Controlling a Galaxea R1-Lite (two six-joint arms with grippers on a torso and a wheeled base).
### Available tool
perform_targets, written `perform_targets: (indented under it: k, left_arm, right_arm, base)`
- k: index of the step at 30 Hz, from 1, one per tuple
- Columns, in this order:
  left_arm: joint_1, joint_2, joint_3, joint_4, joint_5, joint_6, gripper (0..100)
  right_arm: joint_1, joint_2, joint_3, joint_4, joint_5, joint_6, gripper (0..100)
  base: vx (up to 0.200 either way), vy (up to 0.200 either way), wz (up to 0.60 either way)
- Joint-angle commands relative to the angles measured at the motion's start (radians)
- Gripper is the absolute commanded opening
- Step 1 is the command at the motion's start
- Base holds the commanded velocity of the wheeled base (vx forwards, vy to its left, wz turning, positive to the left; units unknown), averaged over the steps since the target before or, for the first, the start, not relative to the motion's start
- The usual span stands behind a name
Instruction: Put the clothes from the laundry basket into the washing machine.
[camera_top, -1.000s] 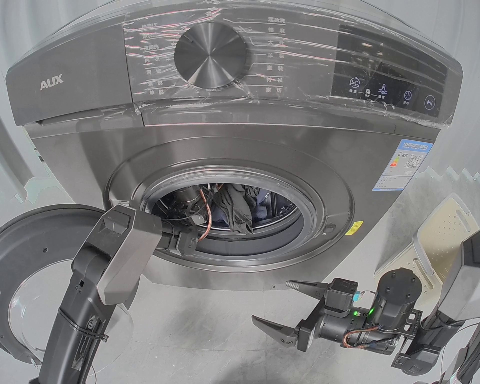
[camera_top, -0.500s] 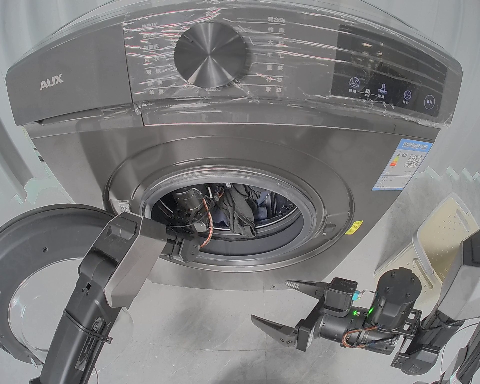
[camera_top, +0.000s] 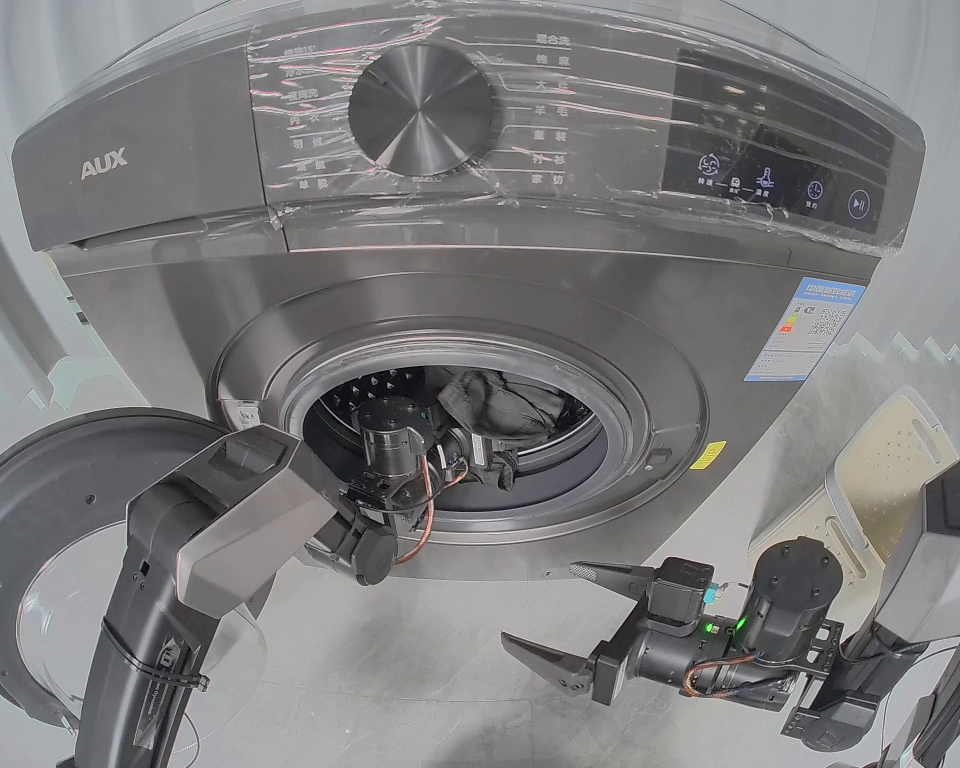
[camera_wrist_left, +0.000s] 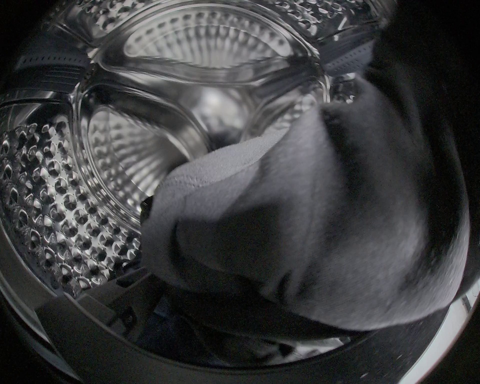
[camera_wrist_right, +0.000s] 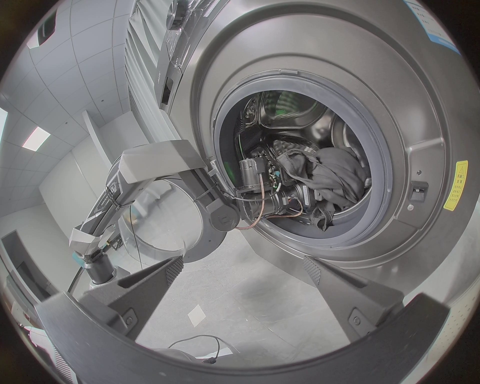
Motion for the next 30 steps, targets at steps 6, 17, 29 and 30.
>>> perform_targets:
  k: [6,17,29,30]
  left_arm:
    - [-0.011,0.034,0.006,0.010,-0.010,0.009,100]
    - [0.024,0.117,-0.280,0.046,0.044,0.029,0]
    - [0.070,0.191,-0.541,0.100,0.125,0.029,0]
    - [0.070,0.192,-0.541,0.100,0.125,0.031,0]
  right_arm:
    - [0.006,0.007,-0.002,-0.002,0.000,0.001,100]
    - [0.006,0.007,-0.008,-0.002,0.000,0.001,100]
    - [0.006,0.007,-0.009,-0.002,0.000,0.001,100]
    - [0.006,0.007,-0.009,-0.002,0.000,0.001,100]
  base:
    - [0.000,0.000,0.00]
    - [0.000,0.000,0.00]
    - [0.000,0.000,0.00]
    - [0.000,0.000,0.00]
